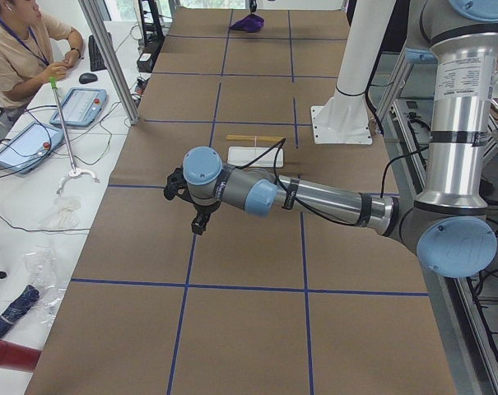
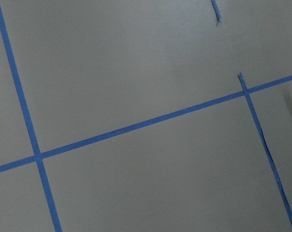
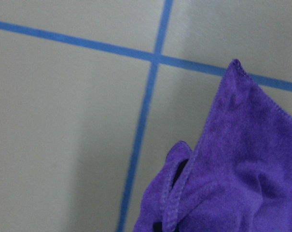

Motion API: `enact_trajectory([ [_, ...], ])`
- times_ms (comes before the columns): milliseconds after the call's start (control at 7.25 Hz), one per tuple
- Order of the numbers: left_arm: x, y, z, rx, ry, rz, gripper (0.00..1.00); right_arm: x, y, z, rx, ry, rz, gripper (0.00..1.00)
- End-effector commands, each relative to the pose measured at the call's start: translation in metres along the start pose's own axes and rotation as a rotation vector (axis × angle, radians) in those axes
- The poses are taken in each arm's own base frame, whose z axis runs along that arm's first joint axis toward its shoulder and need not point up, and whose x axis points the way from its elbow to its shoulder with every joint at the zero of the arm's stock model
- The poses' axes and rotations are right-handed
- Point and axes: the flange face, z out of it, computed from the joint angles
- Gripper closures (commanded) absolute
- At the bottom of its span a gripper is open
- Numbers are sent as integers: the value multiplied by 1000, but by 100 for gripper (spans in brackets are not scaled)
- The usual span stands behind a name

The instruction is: Hang towel on rack

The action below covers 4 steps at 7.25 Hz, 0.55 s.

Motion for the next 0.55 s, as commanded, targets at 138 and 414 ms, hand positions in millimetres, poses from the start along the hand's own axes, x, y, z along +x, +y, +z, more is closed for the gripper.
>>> enact_trajectory([
  [138, 40, -25, 0, 99, 62, -156, 0, -248, -87, -44, 38, -165, 183, 100],
  [414, 117, -61, 45, 75, 172, -300, 0, -441, -146, -32, -17, -279, 284, 100],
])
